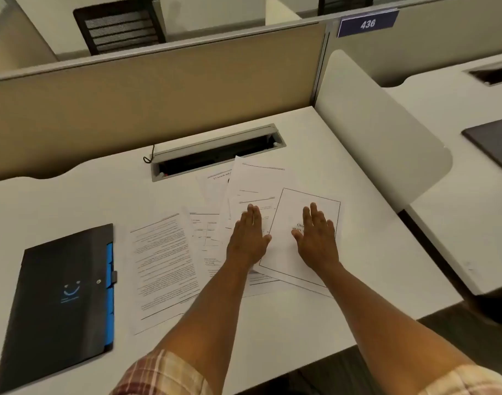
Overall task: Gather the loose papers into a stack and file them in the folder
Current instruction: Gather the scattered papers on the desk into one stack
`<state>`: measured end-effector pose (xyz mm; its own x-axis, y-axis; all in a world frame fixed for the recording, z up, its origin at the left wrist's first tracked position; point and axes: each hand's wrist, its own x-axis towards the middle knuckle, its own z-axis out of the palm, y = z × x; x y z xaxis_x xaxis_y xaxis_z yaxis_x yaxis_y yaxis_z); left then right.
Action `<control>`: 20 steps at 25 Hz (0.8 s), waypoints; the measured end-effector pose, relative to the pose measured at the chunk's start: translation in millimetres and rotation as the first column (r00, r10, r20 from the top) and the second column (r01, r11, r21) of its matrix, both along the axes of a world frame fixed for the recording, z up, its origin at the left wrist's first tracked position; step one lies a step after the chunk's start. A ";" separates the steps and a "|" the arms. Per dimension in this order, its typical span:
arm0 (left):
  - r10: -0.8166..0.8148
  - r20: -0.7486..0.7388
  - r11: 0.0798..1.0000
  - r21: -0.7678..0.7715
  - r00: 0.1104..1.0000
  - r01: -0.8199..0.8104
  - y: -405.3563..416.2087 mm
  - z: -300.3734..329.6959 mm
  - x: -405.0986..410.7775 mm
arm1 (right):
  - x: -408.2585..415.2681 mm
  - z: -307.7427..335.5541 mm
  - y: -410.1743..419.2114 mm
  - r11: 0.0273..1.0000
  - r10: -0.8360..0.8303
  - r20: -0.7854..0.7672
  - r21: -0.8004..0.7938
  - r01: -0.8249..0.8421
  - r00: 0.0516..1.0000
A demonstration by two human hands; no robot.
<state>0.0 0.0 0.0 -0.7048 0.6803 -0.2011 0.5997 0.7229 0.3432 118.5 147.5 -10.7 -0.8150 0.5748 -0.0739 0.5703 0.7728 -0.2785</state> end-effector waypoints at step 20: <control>0.331 0.266 0.942 -0.038 0.905 -0.333 39.1 5.0 -4.2 | -0.3 -6.3 18.5 0.954 -0.266 0.414 -0.013 0.298 0.870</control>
<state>-4.2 39.1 5.0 -0.8117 0.4186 -0.4074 0.2120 0.8610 0.4623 118.2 166.0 -17.0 -0.5092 0.7554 -0.4125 0.8358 0.5484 -0.0276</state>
